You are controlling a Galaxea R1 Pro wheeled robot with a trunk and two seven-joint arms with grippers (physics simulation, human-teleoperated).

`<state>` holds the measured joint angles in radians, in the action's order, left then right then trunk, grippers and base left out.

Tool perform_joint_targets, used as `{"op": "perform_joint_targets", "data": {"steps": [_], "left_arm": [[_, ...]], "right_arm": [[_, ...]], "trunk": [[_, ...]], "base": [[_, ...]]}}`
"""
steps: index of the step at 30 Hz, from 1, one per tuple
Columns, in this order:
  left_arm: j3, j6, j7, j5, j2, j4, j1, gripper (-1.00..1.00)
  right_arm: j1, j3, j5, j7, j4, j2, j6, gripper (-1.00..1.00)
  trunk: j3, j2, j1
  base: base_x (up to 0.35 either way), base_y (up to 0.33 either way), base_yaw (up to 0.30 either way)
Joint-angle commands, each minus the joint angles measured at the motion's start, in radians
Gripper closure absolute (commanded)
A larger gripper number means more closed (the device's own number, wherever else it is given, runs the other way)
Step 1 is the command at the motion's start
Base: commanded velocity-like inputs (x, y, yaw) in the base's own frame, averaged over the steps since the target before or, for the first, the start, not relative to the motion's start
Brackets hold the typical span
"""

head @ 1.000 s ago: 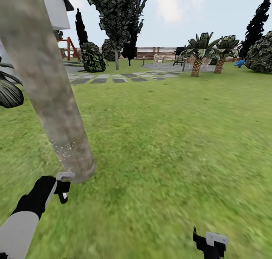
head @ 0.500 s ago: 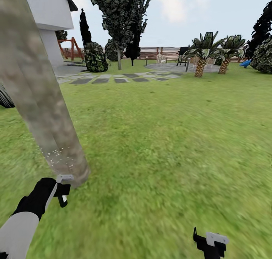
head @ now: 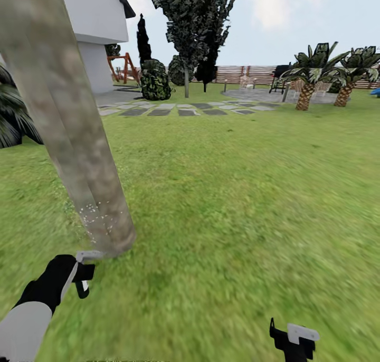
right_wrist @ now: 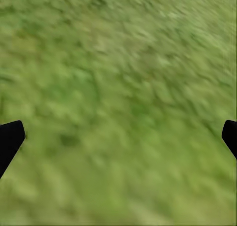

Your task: In the garden, pick up the pesticide atomizer on the floor and spray pesticide onto both trees until each tree trunk is fully covered.

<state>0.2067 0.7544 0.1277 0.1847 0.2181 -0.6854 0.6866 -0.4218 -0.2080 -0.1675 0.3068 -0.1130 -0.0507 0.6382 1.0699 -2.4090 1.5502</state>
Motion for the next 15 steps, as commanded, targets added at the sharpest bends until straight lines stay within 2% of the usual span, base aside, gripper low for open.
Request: {"op": "perform_joint_targets", "data": {"steps": [1,3,4,6,8,12,15], "left_arm": [[0.014,-0.019,0.0,0.0,-0.001,-0.002,0.0,1.0],[0.025,-0.056,-0.013,0.004,-0.003,0.003,-0.002,1.0],[0.029,-0.07,-0.041,0.004,-0.003,0.005,-0.003,1.0],[0.031,-0.078,-0.094,-0.001,-0.004,0.016,-0.008,1.0],[0.032,-0.08,-0.107,-0.004,-0.005,0.022,-0.013,1.0],[0.033,-0.158,-0.114,-0.003,-0.047,0.084,-0.018,1.0],[0.033,-0.179,-0.114,-0.002,-0.056,0.095,-0.018,1.0]], "right_arm": [[0.0,0.0,0.0,0.0,0.0,0.0,0.0,-1.0],[0.0,0.0,0.0,0.0,0.0,0.0,0.0,-1.0],[0.0,0.0,0.0,0.0,0.0,0.0,0.0,-1.0],[0.0,0.0,-0.001,0.0,0.0,0.0,0.0,-1.0],[0.0,0.0,-0.001,0.0,0.0,0.0,0.0,-1.0],[0.0,0.001,-0.001,0.0,0.001,0.001,0.0,-1.0],[0.0,0.0,-0.001,0.0,0.0,0.002,0.0,-1.0]], "trunk": [[0.0,0.0,0.0],[0.0,0.0,0.0],[0.0,0.0,0.0],[0.0,0.0,0.0],[0.0,0.0,0.0],[0.0,0.0,0.0],[0.0,0.0,0.0]], "base": [[0.0,0.0,0.189],[0.042,-0.019,0.091],[0.168,-0.108,0.025],[0.216,-0.146,0.008],[0.231,-0.158,0.003],[0.239,-0.163,0.0],[0.243,-0.163,0.095]]}}
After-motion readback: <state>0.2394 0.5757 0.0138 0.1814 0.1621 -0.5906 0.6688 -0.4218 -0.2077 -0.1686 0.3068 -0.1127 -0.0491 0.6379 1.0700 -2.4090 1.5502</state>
